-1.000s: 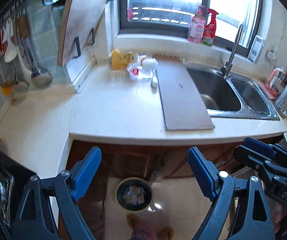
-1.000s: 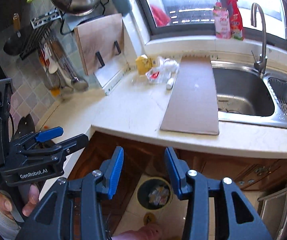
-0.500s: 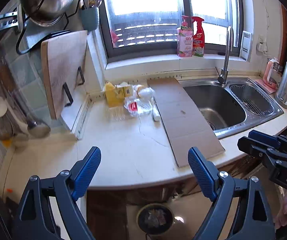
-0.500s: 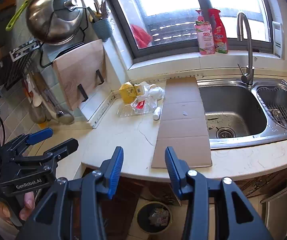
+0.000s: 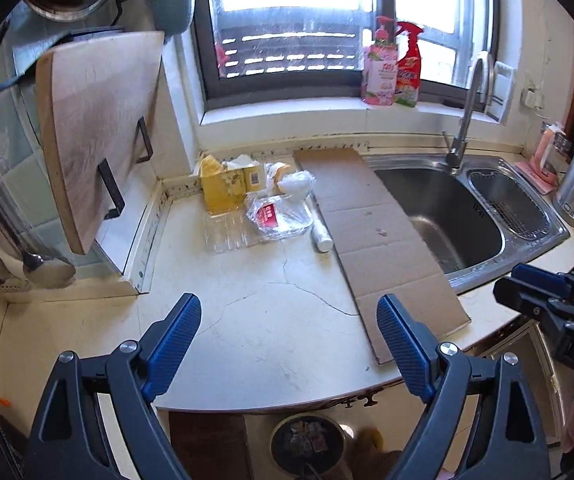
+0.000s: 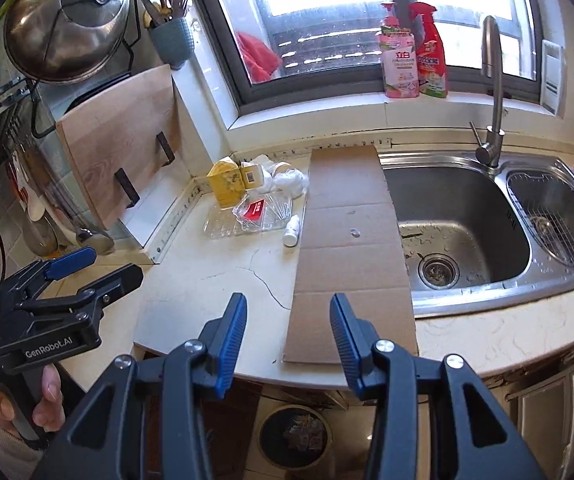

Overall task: Collect trash
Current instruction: 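Raise both tools back toward the counter trash, then grasp clear plastic tray with left tool while right tool grasps white dropper bottle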

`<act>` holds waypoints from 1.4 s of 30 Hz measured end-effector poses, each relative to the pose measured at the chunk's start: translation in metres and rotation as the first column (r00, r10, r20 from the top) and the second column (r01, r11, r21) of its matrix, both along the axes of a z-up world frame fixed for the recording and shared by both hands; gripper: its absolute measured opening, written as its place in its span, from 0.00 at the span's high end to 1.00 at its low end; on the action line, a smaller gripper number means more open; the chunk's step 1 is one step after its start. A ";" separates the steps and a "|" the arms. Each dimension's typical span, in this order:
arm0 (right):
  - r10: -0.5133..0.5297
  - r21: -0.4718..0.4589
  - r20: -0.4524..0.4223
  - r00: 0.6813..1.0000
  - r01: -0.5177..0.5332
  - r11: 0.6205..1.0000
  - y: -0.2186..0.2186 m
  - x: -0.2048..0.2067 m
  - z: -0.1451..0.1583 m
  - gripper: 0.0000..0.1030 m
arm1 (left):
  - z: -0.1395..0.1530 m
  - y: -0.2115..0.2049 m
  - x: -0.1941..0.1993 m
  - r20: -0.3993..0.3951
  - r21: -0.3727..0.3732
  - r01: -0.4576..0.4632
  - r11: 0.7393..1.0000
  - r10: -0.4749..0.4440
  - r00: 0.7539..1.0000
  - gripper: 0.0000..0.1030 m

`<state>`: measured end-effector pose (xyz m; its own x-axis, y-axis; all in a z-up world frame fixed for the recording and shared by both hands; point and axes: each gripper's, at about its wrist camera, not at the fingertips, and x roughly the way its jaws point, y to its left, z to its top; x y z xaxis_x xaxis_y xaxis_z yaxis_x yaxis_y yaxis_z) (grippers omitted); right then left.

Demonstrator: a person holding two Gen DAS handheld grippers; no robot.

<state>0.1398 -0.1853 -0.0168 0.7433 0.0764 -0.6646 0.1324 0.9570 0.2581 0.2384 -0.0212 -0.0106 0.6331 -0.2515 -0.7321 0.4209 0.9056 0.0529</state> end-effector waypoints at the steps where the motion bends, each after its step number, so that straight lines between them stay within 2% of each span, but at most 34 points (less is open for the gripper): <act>1: 0.016 0.001 -0.002 1.000 -0.016 1.000 -0.002 0.008 -0.001 0.58 | -0.004 0.001 0.008 -0.013 0.000 -0.012 1.000 0.012 1.000 0.14; 5: 0.083 0.024 -0.031 0.996 -0.082 0.996 -0.011 0.054 -0.014 0.58 | -0.023 0.004 0.041 -0.063 0.024 -0.081 0.996 0.082 0.995 0.14; 9: 0.146 0.068 -0.092 0.985 -0.140 0.988 -0.021 0.113 -0.038 0.58 | -0.045 0.010 0.081 -0.154 0.022 -0.154 0.988 0.156 0.976 0.14; 18: 0.220 0.123 -0.228 0.949 -0.196 0.973 -0.027 0.233 -0.097 0.58 | -0.103 0.011 0.170 -0.250 0.059 -0.309 0.949 0.314 0.916 0.14; 22: 0.238 0.173 -0.280 0.930 -0.195 0.966 -0.023 0.266 -0.117 0.59 | -0.121 0.013 0.206 -0.280 0.061 -0.351 0.934 0.354 0.893 0.14; 29: 0.284 0.160 -0.322 0.903 -0.243 0.957 -0.007 0.288 -0.130 0.76 | -0.138 0.026 0.257 -0.319 0.058 -0.401 0.914 0.398 0.860 0.14; 34: 0.285 0.154 -0.340 0.896 -0.247 0.957 -0.001 0.293 -0.136 0.80 | -0.155 0.027 0.284 -0.339 0.090 -0.412 0.907 0.417 0.843 0.14; 39: 0.286 0.178 -0.338 0.896 -0.238 0.955 -0.003 0.294 -0.137 0.81 | -0.172 0.028 0.301 -0.340 0.126 -0.419 0.899 0.436 0.833 0.14; 42: 0.298 0.221 -0.334 0.894 -0.233 0.947 -0.006 0.292 -0.136 0.81 | -0.178 0.035 0.305 -0.367 0.101 -0.430 0.897 0.436 0.822 0.24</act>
